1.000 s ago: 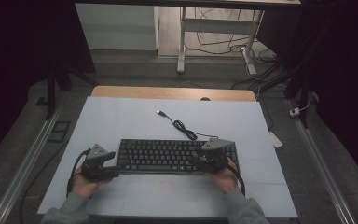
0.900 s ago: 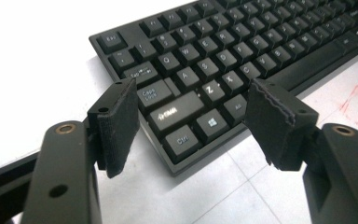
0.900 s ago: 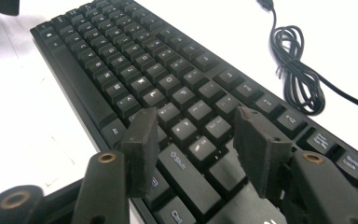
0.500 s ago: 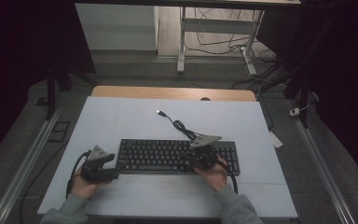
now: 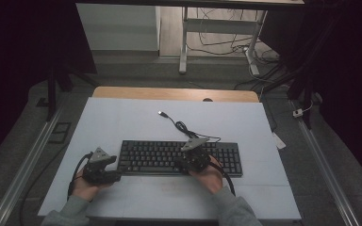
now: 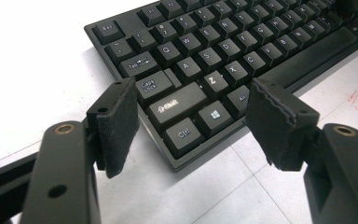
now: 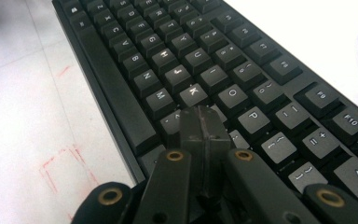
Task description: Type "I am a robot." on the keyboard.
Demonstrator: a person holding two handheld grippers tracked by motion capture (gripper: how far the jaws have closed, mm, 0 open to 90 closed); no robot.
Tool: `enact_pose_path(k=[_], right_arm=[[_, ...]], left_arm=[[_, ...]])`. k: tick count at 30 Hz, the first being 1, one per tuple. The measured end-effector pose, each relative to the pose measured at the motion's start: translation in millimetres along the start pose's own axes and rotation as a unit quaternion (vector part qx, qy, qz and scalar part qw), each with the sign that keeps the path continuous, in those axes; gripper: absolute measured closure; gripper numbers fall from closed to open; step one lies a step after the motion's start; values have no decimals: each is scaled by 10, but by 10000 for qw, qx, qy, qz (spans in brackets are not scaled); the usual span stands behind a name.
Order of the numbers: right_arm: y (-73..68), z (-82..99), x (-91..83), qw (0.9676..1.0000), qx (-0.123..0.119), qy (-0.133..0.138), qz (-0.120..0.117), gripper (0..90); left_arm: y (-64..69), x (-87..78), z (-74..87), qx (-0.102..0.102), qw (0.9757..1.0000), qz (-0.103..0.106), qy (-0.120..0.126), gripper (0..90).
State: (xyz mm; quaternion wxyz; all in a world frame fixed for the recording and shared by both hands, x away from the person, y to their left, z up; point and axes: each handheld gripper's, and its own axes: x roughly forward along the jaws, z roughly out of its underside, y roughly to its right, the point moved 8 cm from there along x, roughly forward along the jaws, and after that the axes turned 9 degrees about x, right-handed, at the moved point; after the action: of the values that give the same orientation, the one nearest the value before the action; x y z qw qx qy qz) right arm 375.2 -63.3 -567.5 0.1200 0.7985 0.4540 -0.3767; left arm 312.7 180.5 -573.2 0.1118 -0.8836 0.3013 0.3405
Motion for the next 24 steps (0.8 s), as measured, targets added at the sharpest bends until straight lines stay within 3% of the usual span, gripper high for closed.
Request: enact_pose_path(k=[9,14,19,24], right_arm=[[-2,9,15,10000,25,-27,5,897],[10,-61,-123,9994,55,334,-46,897],[107,-50,-296,9979,166,611,102,894],[257,80,-467,9957,369,760,378,708]], left_arm=[[-1,4,6,-1,10000,4,-15,344],[4,-5,-3,9,10000,7,2,342],[3,0,1,7,10000,13,-8,341],[4,-4,1,5,10000,9,-7,340]])
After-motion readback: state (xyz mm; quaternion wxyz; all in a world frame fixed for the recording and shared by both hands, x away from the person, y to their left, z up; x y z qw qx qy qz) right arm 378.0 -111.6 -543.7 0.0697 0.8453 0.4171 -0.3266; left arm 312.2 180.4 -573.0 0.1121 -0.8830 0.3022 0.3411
